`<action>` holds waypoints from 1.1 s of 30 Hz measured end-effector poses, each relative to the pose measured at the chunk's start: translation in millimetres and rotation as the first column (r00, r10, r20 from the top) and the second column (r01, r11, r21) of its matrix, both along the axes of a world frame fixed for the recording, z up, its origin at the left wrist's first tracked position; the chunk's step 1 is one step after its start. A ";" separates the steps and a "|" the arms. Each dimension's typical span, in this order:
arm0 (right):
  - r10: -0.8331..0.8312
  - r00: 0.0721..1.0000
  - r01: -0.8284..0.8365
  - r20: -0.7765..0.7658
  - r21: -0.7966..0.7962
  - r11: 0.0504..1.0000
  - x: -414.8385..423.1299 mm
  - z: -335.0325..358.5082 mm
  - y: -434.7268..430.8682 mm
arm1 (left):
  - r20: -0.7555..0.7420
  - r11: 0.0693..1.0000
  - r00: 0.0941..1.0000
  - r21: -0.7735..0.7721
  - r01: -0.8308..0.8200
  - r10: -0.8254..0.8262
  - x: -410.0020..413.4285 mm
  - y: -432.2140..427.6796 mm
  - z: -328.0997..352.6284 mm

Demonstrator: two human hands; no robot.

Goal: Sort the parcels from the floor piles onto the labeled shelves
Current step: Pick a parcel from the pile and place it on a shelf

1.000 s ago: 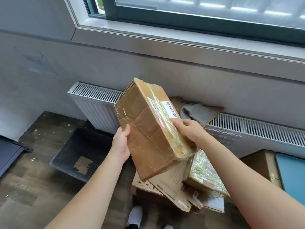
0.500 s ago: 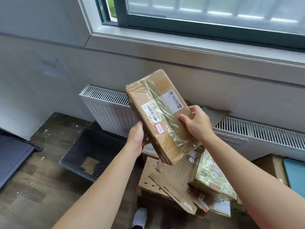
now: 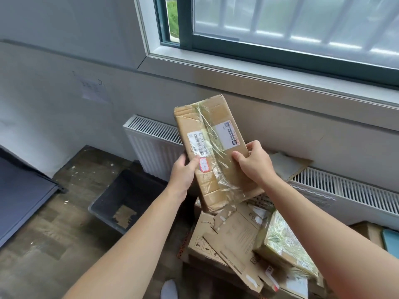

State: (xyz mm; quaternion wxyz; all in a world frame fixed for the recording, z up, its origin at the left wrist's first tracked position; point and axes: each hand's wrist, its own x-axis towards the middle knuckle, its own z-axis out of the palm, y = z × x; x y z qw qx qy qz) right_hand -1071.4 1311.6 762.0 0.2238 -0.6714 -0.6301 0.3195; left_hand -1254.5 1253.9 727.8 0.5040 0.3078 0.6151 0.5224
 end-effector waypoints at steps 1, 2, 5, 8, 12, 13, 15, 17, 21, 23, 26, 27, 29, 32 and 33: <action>0.016 1.000 -0.016 0.001 -0.023 1.000 -4.6 0.8 0.5 | -0.044 1.000 0.999 0.004 -0.012 0.012 -6.4 1.6 4.9; 0.034 0.999 -0.034 0.002 -0.044 0.998 -10.6 2.0 1.0 | -0.086 1.000 0.996 0.002 -0.028 0.028 -13.0 3.5 9.2; 0.108 0.994 -0.104 0.031 -0.105 0.989 -34.2 7.6 5.0 | -0.186 0.997 0.980 0.001 -0.077 0.076 -37.0 10.5 22.8; 0.181 0.980 -0.166 0.081 -0.158 0.973 -62.7 13.7 9.8 | -0.297 0.995 0.950 0.023 -0.099 0.101 -67.3 15.0 35.2; 0.151 0.988 -0.151 -0.015 -0.172 0.974 -95.7 27.5 20.0 | -0.387 0.997 0.919 0.022 -0.070 0.073 -104.8 19.9 47.3; 0.111 0.989 -0.128 -0.100 -0.185 0.974 -102.0 31.9 23.4 | -0.412 0.998 0.909 0.013 -0.055 0.056 -113.4 20.5 49.4; 0.057 0.968 -0.106 -0.245 -0.191 0.976 -112.0 38.6 31.9 | -0.437 1.000 0.900 -0.007 -0.019 0.014 -130.2 21.5 52.0; 0.023 0.948 -0.079 -0.317 -0.164 0.983 -118.9 42.6 40.3 | -0.430 0.999 0.902 -0.031 0.022 -0.033 -146.5 23.8 53.7; -0.037 0.911 -0.038 -0.411 -0.172 0.984 -122.4 43.5 51.2 | -0.503 0.994 0.857 -0.052 0.100 -0.113 -171.0 30.7 61.6; -0.048 0.877 -0.049 -0.477 -0.189 0.981 -125.4 44.9 51.0 | -0.527 0.990 0.838 -0.060 0.128 -0.140 -176.5 31.6 67.3; -0.051 0.869 -0.019 -0.492 -0.137 0.990 -132.5 48.5 50.1 | -0.541 0.991 0.831 -0.050 0.121 -0.129 -180.2 27.7 72.7; -0.048 0.868 -0.012 -0.495 -0.117 0.993 -134.3 50.0 50.4 | -0.548 0.993 0.828 -0.047 0.112 -0.120 -180.6 25.1 74.8; -0.031 0.860 -0.014 -0.509 -0.085 0.996 -136.8 54.2 50.7 | -0.549 0.996 0.831 -0.029 0.085 -0.087 -178.8 19.4 81.4; 0.001 0.843 -0.038 -0.539 -0.059 0.998 -139.8 59.5 51.0 | -0.581 1.000 0.813 0.004 -0.022 0.020 -172.4 8.4 95.0; 0.010 0.834 -0.048 -0.552 -0.053 0.997 -141.1 61.9 50.8 | -0.615 0.996 0.785 0.008 -0.087 0.073 -171.1 2.8 98.8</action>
